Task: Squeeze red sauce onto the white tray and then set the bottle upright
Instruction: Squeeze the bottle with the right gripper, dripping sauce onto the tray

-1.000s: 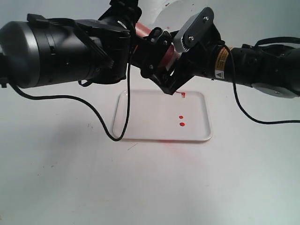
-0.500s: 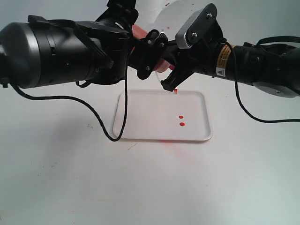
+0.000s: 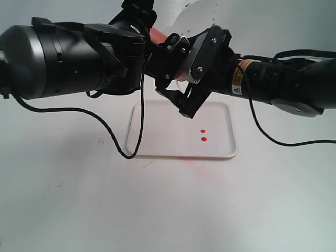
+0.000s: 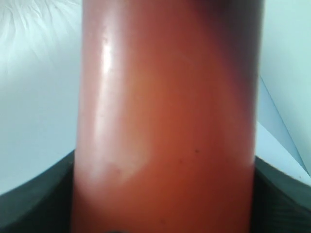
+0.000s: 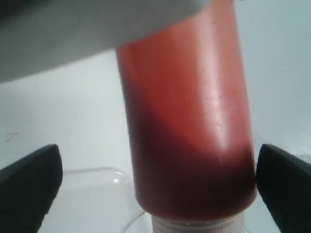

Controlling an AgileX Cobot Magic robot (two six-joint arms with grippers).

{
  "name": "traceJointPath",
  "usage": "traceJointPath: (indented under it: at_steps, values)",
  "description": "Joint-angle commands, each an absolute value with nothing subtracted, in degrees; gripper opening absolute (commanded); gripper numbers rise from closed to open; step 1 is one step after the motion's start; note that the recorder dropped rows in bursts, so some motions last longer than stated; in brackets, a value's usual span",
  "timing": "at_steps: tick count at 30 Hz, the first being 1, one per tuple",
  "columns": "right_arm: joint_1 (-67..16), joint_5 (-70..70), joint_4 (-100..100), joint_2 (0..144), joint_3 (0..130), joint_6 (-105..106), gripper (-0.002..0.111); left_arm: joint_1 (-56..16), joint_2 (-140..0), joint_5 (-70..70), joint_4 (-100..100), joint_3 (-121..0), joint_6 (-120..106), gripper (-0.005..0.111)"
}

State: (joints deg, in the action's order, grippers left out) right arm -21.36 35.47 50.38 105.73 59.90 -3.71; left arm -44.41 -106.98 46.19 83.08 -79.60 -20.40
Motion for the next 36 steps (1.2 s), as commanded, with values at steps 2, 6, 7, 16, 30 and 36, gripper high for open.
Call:
traceJointPath:
  at_steps: [2,6,7,16,30,36]
  values:
    - [-23.81,40.0,34.96,108.49,60.17,13.43,0.105,-44.61,-106.0,46.26,84.74,-80.15,-18.79,0.0]
    - [-24.61,45.86,27.82,110.4,60.17,15.18,0.105,-44.61,-106.0,46.26,84.74,-80.15,-18.79,0.0]
    - [-24.7,45.86,27.71,110.94,60.17,15.18,0.105,-44.61,-106.0,46.26,84.74,-80.15,-18.79,0.0]
    - [-24.74,45.83,24.81,111.56,60.17,16.35,0.068,-44.61,-106.0,45.41,84.74,-80.15,-18.61,0.0]
    - [-24.74,45.79,22.92,111.56,60.17,15.98,0.0,-44.61,-106.0,44.15,84.74,-80.15,-18.61,0.0]
    - [-24.74,45.79,22.92,111.56,60.17,15.98,0.0,-44.61,-106.0,44.29,84.74,-80.15,-18.49,0.0]
